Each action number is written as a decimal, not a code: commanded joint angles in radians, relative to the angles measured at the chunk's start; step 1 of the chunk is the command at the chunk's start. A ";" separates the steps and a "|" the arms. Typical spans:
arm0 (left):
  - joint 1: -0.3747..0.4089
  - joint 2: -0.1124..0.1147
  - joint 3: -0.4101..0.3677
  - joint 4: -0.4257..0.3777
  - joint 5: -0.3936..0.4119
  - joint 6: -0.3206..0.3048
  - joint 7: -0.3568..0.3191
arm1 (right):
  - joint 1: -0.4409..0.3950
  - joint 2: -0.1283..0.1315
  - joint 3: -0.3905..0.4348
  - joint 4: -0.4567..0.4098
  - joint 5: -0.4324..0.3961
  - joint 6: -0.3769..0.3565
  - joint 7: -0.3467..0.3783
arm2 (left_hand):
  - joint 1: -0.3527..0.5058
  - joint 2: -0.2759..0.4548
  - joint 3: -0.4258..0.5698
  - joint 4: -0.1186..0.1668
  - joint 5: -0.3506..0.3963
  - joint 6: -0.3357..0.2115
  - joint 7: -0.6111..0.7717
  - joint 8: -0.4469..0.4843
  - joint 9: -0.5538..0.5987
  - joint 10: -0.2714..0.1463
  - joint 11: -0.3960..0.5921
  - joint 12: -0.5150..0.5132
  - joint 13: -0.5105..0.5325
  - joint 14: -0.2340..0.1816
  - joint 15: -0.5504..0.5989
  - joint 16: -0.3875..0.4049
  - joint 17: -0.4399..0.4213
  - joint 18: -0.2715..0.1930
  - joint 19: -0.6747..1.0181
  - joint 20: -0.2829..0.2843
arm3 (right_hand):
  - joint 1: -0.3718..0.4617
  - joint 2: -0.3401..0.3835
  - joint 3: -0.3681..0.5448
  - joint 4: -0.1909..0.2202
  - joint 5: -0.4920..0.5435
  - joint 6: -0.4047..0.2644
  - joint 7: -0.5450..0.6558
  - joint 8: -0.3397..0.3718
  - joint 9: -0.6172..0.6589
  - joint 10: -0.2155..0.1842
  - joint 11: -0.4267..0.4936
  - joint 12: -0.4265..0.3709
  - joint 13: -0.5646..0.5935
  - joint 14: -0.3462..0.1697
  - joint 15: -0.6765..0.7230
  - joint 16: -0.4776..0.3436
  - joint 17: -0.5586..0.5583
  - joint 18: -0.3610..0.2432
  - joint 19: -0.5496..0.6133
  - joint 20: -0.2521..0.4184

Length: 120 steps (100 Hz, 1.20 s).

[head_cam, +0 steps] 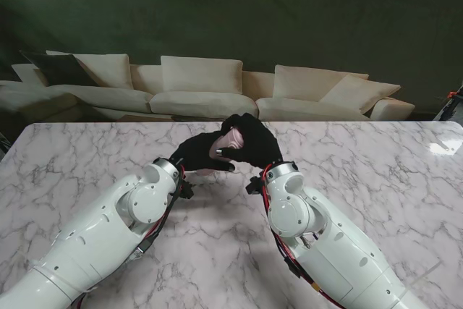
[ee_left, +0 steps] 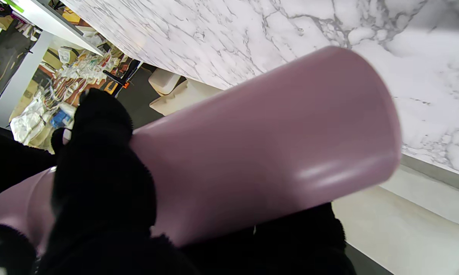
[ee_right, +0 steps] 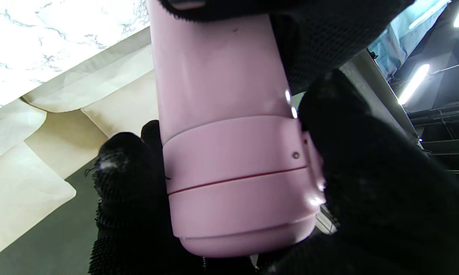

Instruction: Clean the thermos with cup brush

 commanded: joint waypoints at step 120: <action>0.008 -0.025 -0.001 0.041 0.048 0.015 0.092 | -0.082 0.023 0.031 -0.089 0.018 -0.050 0.117 | 0.349 0.143 0.391 0.007 0.154 -0.192 0.431 0.047 0.369 -0.106 -0.125 0.232 0.250 0.037 0.183 0.074 0.260 0.004 0.373 0.044 | -0.336 0.348 -0.317 0.211 -0.339 -0.076 -0.570 -0.341 -0.205 -0.210 -0.510 -0.375 -0.350 -0.149 -0.699 -0.250 -0.786 0.283 -0.740 -0.087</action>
